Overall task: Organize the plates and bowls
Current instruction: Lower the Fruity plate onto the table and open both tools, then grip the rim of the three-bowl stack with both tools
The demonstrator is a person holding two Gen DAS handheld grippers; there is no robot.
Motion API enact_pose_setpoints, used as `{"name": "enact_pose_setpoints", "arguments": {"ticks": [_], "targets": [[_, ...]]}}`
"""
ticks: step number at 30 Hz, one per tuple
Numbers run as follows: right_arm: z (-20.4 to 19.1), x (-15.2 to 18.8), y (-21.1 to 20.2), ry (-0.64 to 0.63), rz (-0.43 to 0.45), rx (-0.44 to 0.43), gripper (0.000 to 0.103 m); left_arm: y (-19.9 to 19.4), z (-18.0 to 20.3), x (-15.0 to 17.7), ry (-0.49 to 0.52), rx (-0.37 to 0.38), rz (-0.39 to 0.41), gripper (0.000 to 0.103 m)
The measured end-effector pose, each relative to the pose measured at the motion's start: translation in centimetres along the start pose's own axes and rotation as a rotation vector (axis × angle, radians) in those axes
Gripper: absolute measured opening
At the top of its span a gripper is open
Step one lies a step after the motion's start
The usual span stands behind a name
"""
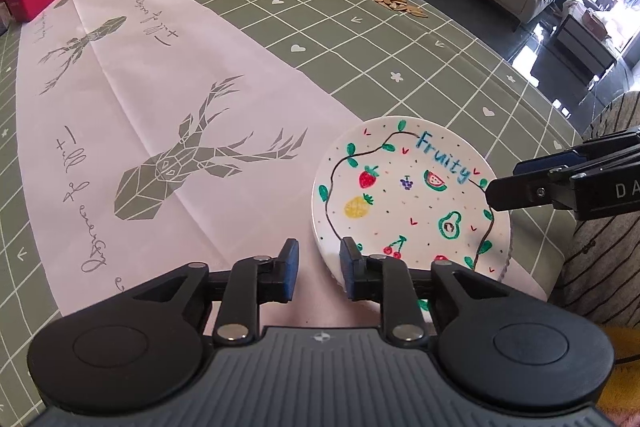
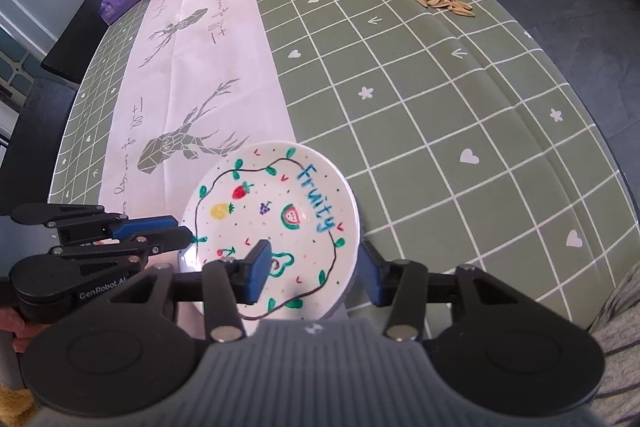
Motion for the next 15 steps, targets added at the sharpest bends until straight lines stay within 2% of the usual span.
{"name": "enact_pose_setpoints", "arguments": {"ticks": [1, 3, 4, 7, 13, 15], "targets": [[-0.1, 0.1, -0.1, -0.007, 0.005, -0.003, 0.054, -0.2, 0.2, 0.1, 0.028, -0.017, 0.013, 0.054], [-0.8, 0.2, -0.5, -0.048, 0.025, -0.006, 0.062, -0.7, 0.3, 0.2, 0.06, -0.049, 0.063, 0.069], [-1.0, 0.3, -0.7, -0.064, 0.036, -0.006, 0.067, -0.9, 0.3, 0.3, 0.064, -0.065, 0.086, 0.07], [-1.4, 0.0, -1.5, -0.083, 0.067, -0.021, 0.071, -1.4, 0.0, 0.1, 0.031, -0.112, 0.111, 0.076], [-1.8, -0.8, -2.9, -0.091, 0.108, -0.04, 0.079, -3.7, -0.2, -0.2, -0.06, -0.186, 0.202, 0.077], [-2.1, -1.1, -3.4, -0.094, 0.127, -0.054, 0.079, -5.4, -0.2, 0.0, -0.092, -0.245, 0.248, 0.077]]}}
Point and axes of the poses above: each gripper's, at about its wrist camera, not at the fingertips, and y roughly the way its jaws point, z to its right, x to its underside, the point moved 2 cm from there along y, roughly the way its jaws point
